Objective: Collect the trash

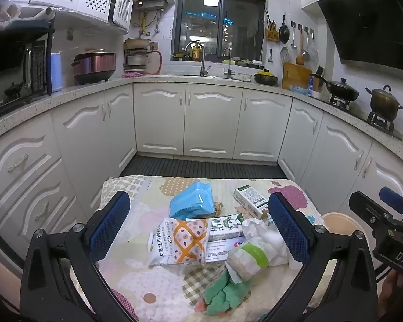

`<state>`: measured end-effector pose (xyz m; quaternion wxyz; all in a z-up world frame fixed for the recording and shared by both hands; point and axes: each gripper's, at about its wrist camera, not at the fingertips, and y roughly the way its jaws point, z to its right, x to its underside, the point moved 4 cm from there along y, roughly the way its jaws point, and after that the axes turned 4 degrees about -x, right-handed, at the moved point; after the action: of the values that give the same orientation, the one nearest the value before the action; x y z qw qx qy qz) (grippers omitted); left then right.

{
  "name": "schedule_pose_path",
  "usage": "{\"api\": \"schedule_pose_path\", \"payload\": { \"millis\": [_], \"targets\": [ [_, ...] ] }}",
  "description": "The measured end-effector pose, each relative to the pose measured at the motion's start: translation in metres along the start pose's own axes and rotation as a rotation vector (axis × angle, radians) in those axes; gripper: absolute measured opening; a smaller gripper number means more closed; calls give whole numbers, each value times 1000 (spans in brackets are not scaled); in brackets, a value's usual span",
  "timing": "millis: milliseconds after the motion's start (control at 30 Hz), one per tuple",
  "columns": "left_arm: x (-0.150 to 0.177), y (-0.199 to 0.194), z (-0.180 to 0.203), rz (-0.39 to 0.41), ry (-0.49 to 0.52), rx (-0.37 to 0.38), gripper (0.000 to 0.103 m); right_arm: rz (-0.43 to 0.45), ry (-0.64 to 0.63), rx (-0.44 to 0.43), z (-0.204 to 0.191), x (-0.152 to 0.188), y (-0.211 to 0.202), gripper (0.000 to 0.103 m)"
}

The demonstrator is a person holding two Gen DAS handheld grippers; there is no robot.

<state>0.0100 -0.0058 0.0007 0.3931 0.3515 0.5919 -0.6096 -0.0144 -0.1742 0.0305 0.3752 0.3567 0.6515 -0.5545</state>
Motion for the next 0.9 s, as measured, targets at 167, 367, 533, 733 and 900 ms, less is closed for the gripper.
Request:
{"api": "schedule_pose_path", "payload": {
  "millis": [167, 367, 533, 733, 900],
  "targets": [
    [0, 0, 0, -2, 1, 2, 102, 8, 3, -2, -1, 3, 3, 95],
    [2, 2, 1, -5, 9, 2, 102, -14, -4, 3, -1, 1, -1, 95],
    [2, 1, 2, -4, 11, 2, 102, -14, 1, 1, 2, 3, -2, 95],
    [2, 2, 1, -5, 11, 2, 102, -4, 10, 1, 3, 4, 0, 95],
    [2, 2, 2, -5, 9, 1, 102, -8, 10, 2, 2, 5, 0, 95]
  ]
}}
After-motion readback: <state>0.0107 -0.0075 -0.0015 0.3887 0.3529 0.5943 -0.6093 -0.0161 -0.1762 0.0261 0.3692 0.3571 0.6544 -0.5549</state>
